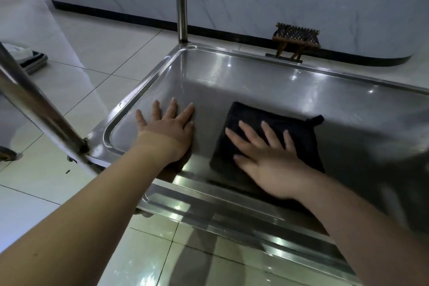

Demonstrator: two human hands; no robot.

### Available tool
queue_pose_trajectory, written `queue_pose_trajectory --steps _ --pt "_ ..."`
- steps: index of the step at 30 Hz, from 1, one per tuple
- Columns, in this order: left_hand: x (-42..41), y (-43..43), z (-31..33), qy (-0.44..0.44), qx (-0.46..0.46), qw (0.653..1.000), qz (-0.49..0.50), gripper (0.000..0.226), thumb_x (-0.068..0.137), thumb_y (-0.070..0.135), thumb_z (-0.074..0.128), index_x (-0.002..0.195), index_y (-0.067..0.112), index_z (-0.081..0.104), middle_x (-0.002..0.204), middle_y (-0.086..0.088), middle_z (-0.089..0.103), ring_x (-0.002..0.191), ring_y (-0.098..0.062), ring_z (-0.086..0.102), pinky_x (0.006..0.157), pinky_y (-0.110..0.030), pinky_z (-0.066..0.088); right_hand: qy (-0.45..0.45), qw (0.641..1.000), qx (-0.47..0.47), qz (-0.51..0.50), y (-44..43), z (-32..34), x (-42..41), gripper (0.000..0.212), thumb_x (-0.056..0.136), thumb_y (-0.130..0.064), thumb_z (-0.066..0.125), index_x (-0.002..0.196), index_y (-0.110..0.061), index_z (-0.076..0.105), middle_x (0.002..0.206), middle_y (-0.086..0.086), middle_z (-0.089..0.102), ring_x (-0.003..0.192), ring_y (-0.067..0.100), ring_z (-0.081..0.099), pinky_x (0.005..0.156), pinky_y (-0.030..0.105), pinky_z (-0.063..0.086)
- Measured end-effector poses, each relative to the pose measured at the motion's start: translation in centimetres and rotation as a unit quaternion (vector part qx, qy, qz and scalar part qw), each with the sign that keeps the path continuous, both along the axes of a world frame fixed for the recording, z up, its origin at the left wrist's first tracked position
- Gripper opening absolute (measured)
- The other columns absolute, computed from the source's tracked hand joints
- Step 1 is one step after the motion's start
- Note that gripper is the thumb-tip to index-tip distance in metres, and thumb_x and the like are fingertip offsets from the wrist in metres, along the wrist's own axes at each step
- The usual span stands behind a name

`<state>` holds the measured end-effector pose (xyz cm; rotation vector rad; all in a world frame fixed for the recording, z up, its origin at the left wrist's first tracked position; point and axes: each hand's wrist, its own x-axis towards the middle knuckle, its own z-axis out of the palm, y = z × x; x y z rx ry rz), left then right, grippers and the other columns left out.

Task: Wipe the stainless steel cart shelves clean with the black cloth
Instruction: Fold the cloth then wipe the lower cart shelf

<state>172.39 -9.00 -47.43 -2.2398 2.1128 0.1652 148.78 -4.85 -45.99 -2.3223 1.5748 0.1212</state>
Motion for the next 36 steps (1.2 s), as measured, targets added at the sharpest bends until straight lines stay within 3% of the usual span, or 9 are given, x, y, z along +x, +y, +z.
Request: queue_pose_trajectory --steps 3,6,9,12,18,22,29,32,36 --pt "-4.1 -2.5 -0.2 0.029 -0.051 0.996 -0.062 0.052 0.100 0.048 0.010 0.152 0.043 0.005 0.163 0.011 -0.005 0.149 -0.027 -0.014 0.111 -0.063 -0.015 -0.014 1.000 -0.008 0.027 5.9 0.3 -1.8 0.053 0.083 -0.069 -0.008 0.131 -0.067 -0.028 0.146 -0.035 -0.035 0.136 0.010 -0.042 0.109 0.049 -0.028" --pt "-7.3 -4.8 -0.4 0.072 -0.074 0.984 -0.148 0.051 0.102 0.045 0.016 0.152 0.040 0.016 0.163 0.010 0.003 0.150 -0.025 -0.006 0.113 -0.061 -0.011 -0.042 0.999 -0.011 0.028 6.5 0.2 -2.7 0.050 0.083 -0.073 -0.008 0.130 -0.072 -0.023 0.143 -0.041 -0.033 0.134 0.003 -0.043 0.107 0.042 -0.032" --pt "-7.5 -6.1 -1.2 0.084 -0.084 0.978 -0.170 0.051 0.102 0.047 0.016 0.152 0.043 0.013 0.163 0.010 0.007 0.150 -0.025 0.002 0.116 -0.058 -0.003 -0.022 0.997 -0.072 0.008 1.5 -0.5 -3.6 0.053 0.084 -0.069 -0.004 0.135 -0.070 -0.017 0.148 -0.039 -0.024 0.145 0.009 -0.023 0.114 0.049 -0.019" --pt "-7.1 -6.3 -1.7 0.074 -0.084 0.979 -0.171 0.052 0.099 0.052 0.010 0.151 0.046 0.007 0.163 0.010 0.006 0.150 -0.024 0.002 0.116 -0.056 -0.003 0.010 0.993 -0.087 -0.085 -7.3 -0.6 -6.1 0.048 0.096 -0.060 0.008 0.141 -0.065 -0.009 0.157 -0.031 -0.011 0.150 0.020 -0.008 0.116 0.056 -0.007" --pt "-7.1 -6.4 -1.4 0.071 -0.068 0.983 -0.158 0.053 0.094 0.066 0.011 0.146 0.057 0.003 0.162 0.014 0.003 0.150 -0.020 -0.003 0.116 -0.053 -0.007 0.031 0.977 -0.058 -0.201 -17.0 -0.4 -7.4 0.049 0.100 -0.058 0.010 0.148 -0.056 0.000 0.163 -0.015 -0.006 0.150 0.029 -0.006 0.115 0.062 -0.007" --pt "-7.3 -6.4 -1.0 0.066 -0.059 0.984 -0.152 0.054 0.095 0.065 0.014 0.147 0.055 0.004 0.162 0.013 0.003 0.150 -0.020 -0.002 0.116 -0.054 -0.005 0.020 0.989 -0.066 -0.130 -12.9 -0.6 -7.7 0.049 0.100 -0.058 0.010 0.147 -0.057 -0.003 0.162 -0.015 -0.011 0.149 0.027 -0.010 0.117 0.058 -0.008" --pt "-7.6 -5.8 -0.3 0.061 -0.054 0.987 -0.141 0.053 0.097 0.061 0.018 0.149 0.053 0.006 0.163 0.012 0.004 0.150 -0.020 0.000 0.117 -0.053 -0.003 -0.009 0.997 -0.058 0.056 3.3 -0.4 -10.9 0.052 0.081 -0.076 -0.012 0.132 -0.072 -0.018 0.150 -0.036 -0.028 0.142 0.008 -0.032 0.115 0.046 -0.021" --pt "-7.6 -5.6 -0.4 0.057 -0.055 0.987 -0.143 0.054 0.097 0.062 0.017 0.149 0.053 0.006 0.163 0.012 0.005 0.150 -0.020 0.001 0.118 -0.053 0.000 -0.037 0.997 -0.049 0.054 5.7 -0.5 -12.1 0.052 0.083 -0.076 -0.007 0.135 -0.072 -0.011 0.149 -0.041 -0.023 0.141 0.002 -0.031 0.112 0.042 -0.024" --pt "-7.7 -5.7 -0.4 0.042 -0.059 0.986 -0.147 0.053 0.097 0.062 0.017 0.148 0.054 0.004 0.163 0.012 0.005 0.150 -0.020 0.002 0.117 -0.052 0.003 -0.027 0.996 -0.081 -0.011 0.1 -0.5 -12.2 0.045 0.089 -0.070 0.006 0.132 -0.076 -0.007 0.156 -0.033 -0.013 0.147 0.010 -0.015 0.116 0.048 -0.015"
